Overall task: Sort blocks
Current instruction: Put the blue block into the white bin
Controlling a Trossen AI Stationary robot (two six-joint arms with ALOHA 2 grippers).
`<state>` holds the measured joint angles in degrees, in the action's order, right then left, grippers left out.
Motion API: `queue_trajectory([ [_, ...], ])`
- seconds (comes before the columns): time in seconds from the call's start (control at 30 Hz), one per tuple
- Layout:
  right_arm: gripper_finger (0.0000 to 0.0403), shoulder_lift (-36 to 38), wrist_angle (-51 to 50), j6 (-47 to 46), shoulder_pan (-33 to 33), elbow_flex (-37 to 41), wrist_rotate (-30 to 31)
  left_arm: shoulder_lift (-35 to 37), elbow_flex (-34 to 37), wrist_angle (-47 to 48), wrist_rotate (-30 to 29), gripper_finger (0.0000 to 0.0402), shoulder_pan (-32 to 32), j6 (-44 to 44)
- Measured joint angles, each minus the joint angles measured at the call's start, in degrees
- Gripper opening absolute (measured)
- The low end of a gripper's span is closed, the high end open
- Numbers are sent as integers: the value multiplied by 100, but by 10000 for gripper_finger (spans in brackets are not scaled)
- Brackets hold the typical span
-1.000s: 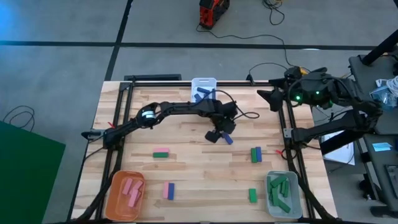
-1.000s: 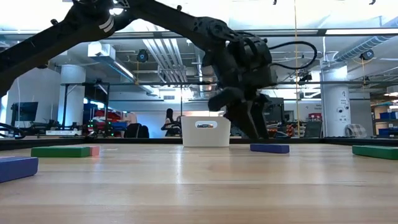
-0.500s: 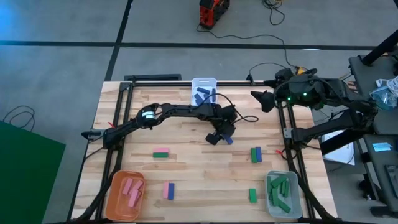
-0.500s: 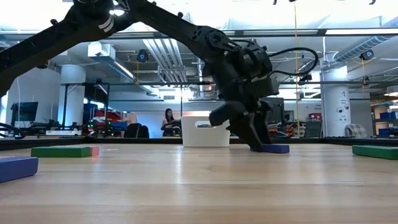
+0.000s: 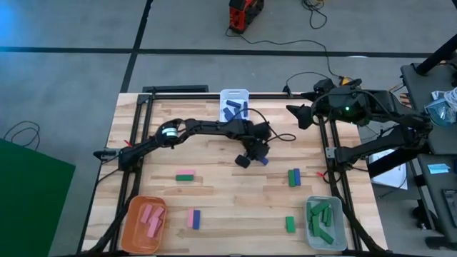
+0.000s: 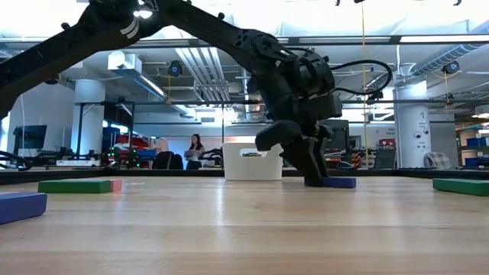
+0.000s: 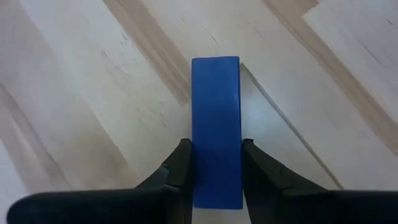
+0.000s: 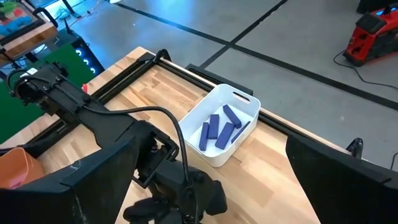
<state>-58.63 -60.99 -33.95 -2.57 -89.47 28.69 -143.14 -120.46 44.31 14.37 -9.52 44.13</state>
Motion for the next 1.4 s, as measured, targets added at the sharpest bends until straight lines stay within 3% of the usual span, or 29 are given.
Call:
queue_trajectory([
  [0.3,400,11,-2,94,-61,0,2,53,-1459,1677,275,73,-248,-117],
  [0.7,400,-14,2,93,-385,0,2,1063,-1223,2417,273,73,-995,-542],
  [1.1,400,-225,44,92,-413,0,2,1109,-707,2715,247,73,-2439,-949],
  [1.4,400,-435,44,52,-513,0,2,1112,-191,2418,259,76,-2684,-971],
])
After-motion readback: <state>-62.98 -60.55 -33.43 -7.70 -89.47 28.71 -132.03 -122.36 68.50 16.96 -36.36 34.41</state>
